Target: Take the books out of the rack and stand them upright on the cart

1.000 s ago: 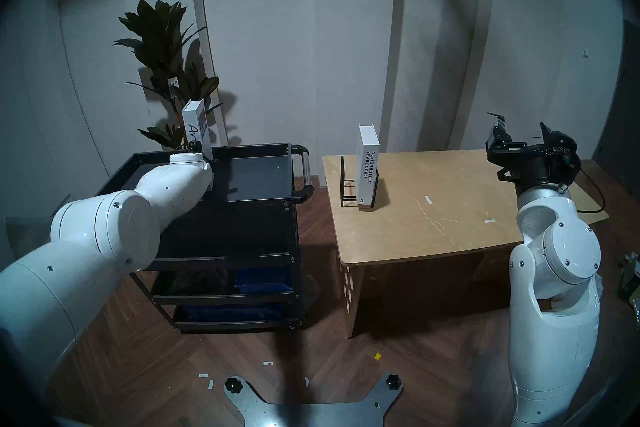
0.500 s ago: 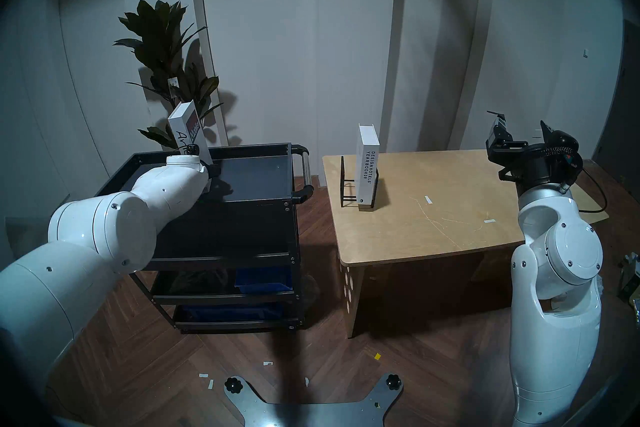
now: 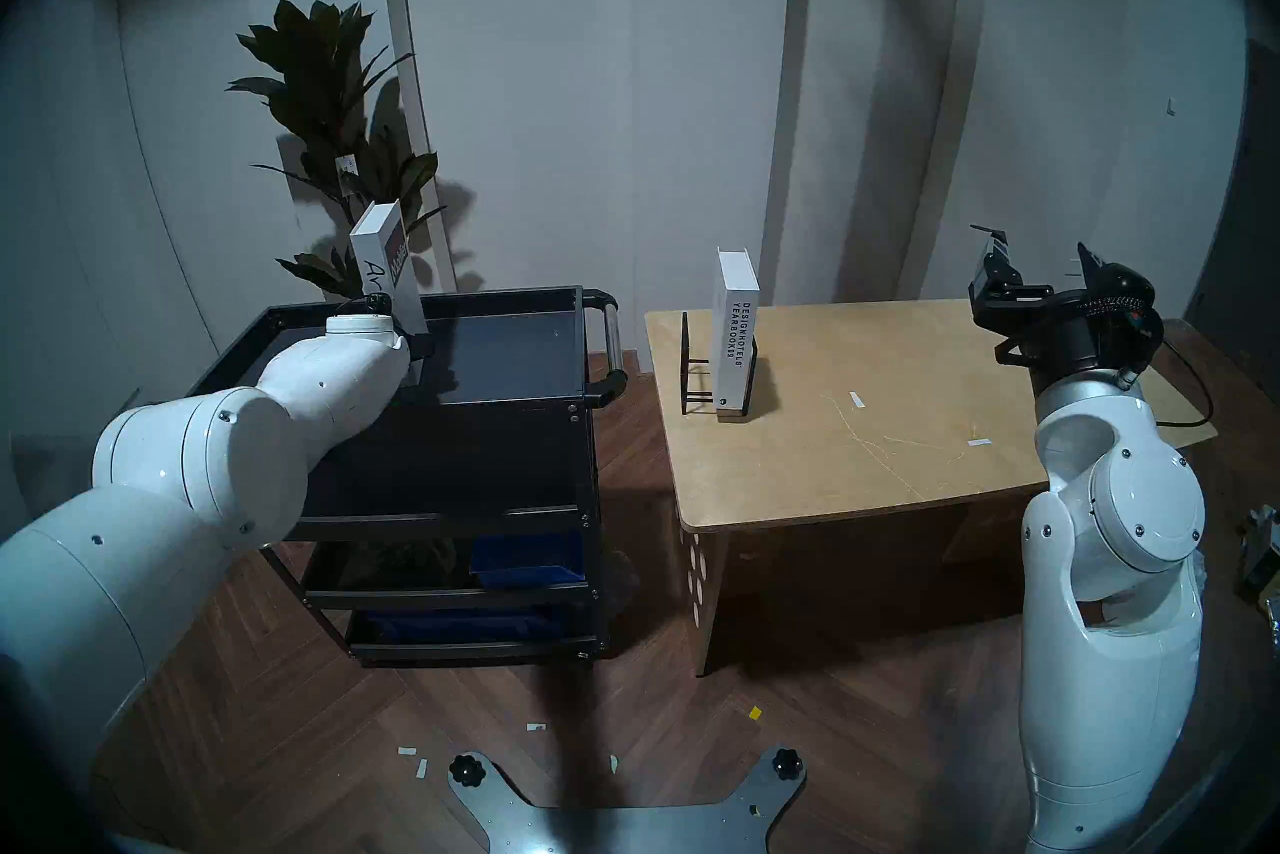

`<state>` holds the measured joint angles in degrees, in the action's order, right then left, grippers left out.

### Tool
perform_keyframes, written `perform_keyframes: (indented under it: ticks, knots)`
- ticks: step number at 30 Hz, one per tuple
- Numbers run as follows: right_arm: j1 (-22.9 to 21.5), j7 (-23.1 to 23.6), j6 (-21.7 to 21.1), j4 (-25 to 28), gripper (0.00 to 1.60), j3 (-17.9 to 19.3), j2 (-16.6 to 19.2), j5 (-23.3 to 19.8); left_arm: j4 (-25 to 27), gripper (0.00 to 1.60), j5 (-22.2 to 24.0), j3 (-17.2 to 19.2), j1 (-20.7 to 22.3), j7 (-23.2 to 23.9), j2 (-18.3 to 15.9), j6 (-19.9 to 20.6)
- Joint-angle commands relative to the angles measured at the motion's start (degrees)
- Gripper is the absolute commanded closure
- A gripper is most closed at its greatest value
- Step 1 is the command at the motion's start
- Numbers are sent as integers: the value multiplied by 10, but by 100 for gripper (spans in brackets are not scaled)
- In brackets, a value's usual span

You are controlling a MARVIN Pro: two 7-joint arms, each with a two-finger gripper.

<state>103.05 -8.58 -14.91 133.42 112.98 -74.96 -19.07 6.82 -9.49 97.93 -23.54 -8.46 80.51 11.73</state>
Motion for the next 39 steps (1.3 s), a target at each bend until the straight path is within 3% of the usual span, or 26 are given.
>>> perform_keyframes:
  ticks: [1,16,26,39]
  knots:
    - [-4,0,8,5,0,-4,0,2,17,0,4,4,16,-7,-1,-17]
    - [-18,4,6,-7,0,-19,3,6,35,0,24,22,13,12,10,-49]
    - [-25,7,5,-16,0,-28,6,11,51,0,22,19,2,-26,9,-64]
    - [-32,11,4,-26,0,-37,9,16,93,0,15,10,-9,-53,24,-116]
